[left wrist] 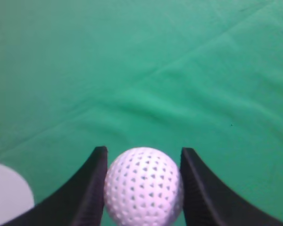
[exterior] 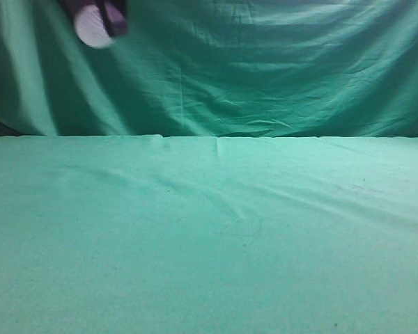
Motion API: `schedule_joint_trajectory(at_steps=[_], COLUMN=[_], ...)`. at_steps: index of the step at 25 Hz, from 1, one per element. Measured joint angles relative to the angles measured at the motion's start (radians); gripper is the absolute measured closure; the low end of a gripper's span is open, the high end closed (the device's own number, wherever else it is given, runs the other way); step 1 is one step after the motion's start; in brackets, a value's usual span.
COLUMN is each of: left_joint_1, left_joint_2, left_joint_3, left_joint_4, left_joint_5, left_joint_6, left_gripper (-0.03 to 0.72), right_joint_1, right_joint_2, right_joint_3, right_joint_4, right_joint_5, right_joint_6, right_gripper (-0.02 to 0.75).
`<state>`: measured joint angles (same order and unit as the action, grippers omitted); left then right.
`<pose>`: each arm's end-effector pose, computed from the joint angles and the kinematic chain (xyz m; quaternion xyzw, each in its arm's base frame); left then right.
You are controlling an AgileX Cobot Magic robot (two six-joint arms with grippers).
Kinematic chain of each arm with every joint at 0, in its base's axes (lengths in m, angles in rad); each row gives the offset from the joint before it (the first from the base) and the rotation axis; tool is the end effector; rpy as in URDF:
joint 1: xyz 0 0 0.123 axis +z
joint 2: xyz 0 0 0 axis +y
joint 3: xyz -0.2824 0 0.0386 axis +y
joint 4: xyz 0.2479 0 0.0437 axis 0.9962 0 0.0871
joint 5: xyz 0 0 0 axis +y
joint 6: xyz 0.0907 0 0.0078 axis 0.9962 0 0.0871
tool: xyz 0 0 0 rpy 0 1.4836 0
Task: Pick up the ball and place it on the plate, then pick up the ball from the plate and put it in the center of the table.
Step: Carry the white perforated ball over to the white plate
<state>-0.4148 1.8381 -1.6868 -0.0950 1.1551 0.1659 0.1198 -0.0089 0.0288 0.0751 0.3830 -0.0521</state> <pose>0.3581 -0.1663 0.3059 0.2707 0.9455 -0.0674 0.1676 0.0518 0.0088 0.1696 -0.0496 0.8076 0.0516 0.5853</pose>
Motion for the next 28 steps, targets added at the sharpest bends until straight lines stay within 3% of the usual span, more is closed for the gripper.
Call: schedule_joint_trajectory(at_steps=[5, 12, 17, 21, 28], left_joint_1=[0.143, 0.365, 0.499, 0.546, 0.548], left_joint_2=[-0.102, -0.270, -0.292, -0.273, -0.216], left_joint_3=[0.068, 0.419, 0.560, 0.598, 0.600], left_joint_4=[-0.031, -0.056, -0.054, -0.028, 0.093], left_joint_5=[0.034, -0.137, -0.237, -0.276, -0.404], left_joint_6=[-0.006, -0.006, -0.022, -0.030, -0.120], left_gripper=[0.373, 0.373, 0.373, 0.373, 0.373], right_joint_1=[0.000, 0.000, 0.000, 0.000, 0.000], right_joint_2=[0.000, 0.000, 0.000, 0.000, 0.000], right_joint_3=[0.000, 0.000, 0.000, 0.000, 0.000], right_joint_4=[0.000, 0.000, 0.000, 0.000, 0.000], right_joint_5=[0.000, 0.000, 0.000, 0.000, 0.000], right_joint_6=[0.000, 0.000, 0.000, 0.000, 0.000], right_gripper=[0.691, 0.691, 0.691, 0.691, 0.691])
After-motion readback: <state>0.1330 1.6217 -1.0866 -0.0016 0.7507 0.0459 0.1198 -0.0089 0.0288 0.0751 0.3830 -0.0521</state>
